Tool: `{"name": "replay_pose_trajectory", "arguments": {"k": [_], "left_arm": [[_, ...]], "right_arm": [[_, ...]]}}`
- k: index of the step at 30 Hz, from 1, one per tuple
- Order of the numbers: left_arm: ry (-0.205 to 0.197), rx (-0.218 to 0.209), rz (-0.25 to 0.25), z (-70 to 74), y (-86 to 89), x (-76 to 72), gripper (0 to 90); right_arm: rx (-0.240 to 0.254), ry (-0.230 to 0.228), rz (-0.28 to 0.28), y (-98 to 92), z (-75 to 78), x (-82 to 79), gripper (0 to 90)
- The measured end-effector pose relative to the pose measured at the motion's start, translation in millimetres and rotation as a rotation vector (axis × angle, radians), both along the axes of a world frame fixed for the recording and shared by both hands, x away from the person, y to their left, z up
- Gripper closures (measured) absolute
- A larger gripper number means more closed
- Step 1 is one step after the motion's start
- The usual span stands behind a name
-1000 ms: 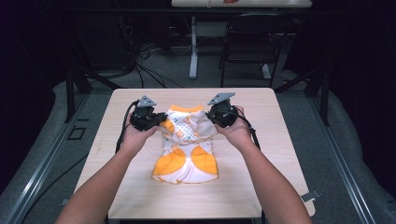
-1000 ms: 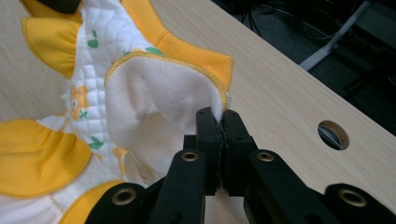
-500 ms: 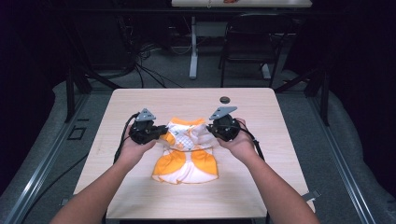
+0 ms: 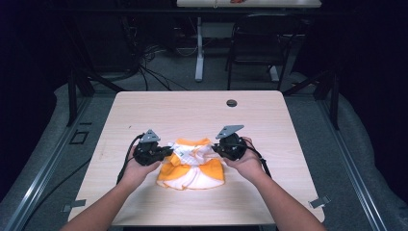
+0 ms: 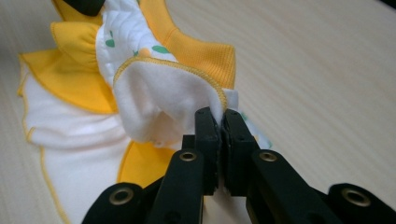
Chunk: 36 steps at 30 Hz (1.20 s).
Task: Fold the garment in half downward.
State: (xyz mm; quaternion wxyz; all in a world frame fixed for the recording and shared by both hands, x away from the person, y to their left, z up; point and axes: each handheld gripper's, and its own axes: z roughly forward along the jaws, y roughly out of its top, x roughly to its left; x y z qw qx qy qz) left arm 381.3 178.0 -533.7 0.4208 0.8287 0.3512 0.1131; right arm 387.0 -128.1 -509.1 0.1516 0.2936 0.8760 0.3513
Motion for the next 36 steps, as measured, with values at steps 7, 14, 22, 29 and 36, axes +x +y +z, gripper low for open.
{"name": "replay_pose_trajectory", "arguments": {"k": [7, 14, 22, 29, 36], "left_arm": [[0.028, -0.024, -0.012, -4.9, 2.0, -10.8, 76.8], [0.024, -0.048, -0.006, 12.2, 6.5, -14.2, 68.8], [0.018, -0.028, 0.044, 24.7, 9.4, -7.0, 75.6], [0.062, -0.026, 0.017, 16.0, 1.3, -7.7, 90.0], [0.084, -0.021, -0.043, 11.7, -10.2, -23.9, 90.0]], "right_arm": [[0.041, 0.046, -0.004, -5.8, -8.5, -12.7, 77.9], [0.101, 0.038, -0.015, -14.9, 8.5, -22.1, 69.8], [0.139, 0.016, -0.019, -17.6, 21.3, -23.2, 72.6], [0.095, 0.033, 0.002, -6.1, 10.4, -18.4, 90.0], [0.075, 0.053, 0.058, 9.6, -3.2, -32.1, 89.9]]}}
